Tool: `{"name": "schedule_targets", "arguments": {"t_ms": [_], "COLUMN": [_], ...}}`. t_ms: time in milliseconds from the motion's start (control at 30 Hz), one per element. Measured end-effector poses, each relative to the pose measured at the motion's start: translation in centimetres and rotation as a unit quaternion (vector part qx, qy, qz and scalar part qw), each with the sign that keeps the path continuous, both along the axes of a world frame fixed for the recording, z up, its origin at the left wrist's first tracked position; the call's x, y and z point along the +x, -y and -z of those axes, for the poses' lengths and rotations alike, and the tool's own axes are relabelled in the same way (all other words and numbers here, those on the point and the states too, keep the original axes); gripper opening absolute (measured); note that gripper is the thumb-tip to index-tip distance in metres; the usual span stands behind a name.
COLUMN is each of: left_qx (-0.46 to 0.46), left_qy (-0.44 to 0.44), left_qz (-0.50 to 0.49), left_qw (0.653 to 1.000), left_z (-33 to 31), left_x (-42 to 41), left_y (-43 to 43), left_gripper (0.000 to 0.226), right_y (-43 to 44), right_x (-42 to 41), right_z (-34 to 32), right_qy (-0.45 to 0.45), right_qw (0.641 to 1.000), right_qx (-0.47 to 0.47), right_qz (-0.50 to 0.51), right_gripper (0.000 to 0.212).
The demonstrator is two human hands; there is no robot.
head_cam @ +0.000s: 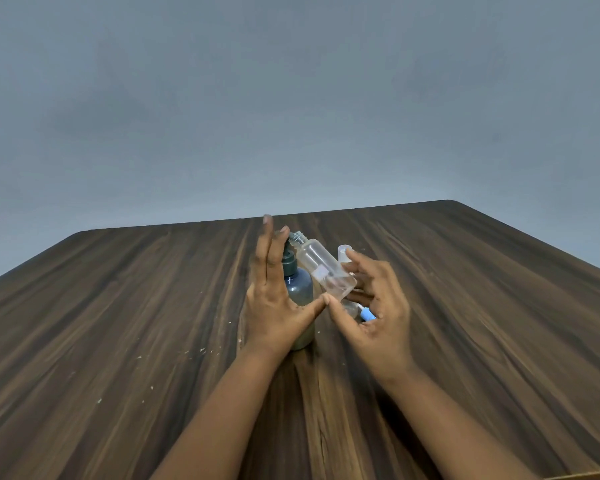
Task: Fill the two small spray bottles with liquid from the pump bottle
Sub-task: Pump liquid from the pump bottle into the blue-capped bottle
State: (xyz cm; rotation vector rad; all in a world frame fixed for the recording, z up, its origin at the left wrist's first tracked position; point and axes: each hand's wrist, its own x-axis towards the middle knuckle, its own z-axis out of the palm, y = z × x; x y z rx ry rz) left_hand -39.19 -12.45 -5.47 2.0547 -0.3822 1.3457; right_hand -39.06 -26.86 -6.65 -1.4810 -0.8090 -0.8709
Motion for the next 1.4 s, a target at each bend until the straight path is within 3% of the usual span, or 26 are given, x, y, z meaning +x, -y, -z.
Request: {"name": "schedule_targets", "arguments": {"t_ms": [167, 300, 467, 833, 1000, 1267, 1400], "left_qx": [0.003, -0.005, 0.015, 0.002, 0.011, -0.008, 0.000], "left_qy": [0.038, 0.054, 0.042, 0.049, 0.037, 0.058, 0.053], "left_qz": [-0.037, -0.055, -0.050, -0.042, -0.033, -0.030, -0.031], "left_qw": [0.999, 0.997, 0.998, 0.998, 0.999, 0.998, 0.998], "left_z": [0.04, 0.03, 0.19, -0.12, 0.03, -0.10, 0.15], "left_x": [0.29, 0.38, 0.41, 0.52, 0.43, 0.58, 0.54], "left_y": [0.14, 0.46, 0.22, 0.38, 0.02, 0.15, 0.13], "left_gripper": [0.093, 0.075, 0.090, 0.074, 0.082, 0.072, 0.082], "right_y": [0.12, 0.22, 0.37, 0.34, 0.15, 0.12, 0.04], "right_x": [-0.31, -0.36, -0.24, -0.12, -0.02, 0.06, 0.09], "right_z": [-0.37, -0.45, -0.41, -0.41, -0.40, -0.33, -0.26], "right_qy": [0.006, 0.014, 0.005, 0.011, 0.011, 0.014, 0.013], "right_qw": [1.000, 0.999, 0.999, 0.999, 0.999, 0.999, 0.999], "right_qx": [0.006, -0.004, 0.002, -0.004, 0.008, 0.005, 0.009], "right_qz": [0.028, 0.048, 0.036, 0.038, 0.041, 0.033, 0.030], "right_gripper": [0.039, 0.032, 0.032, 0.030, 0.030, 0.028, 0.029]}}
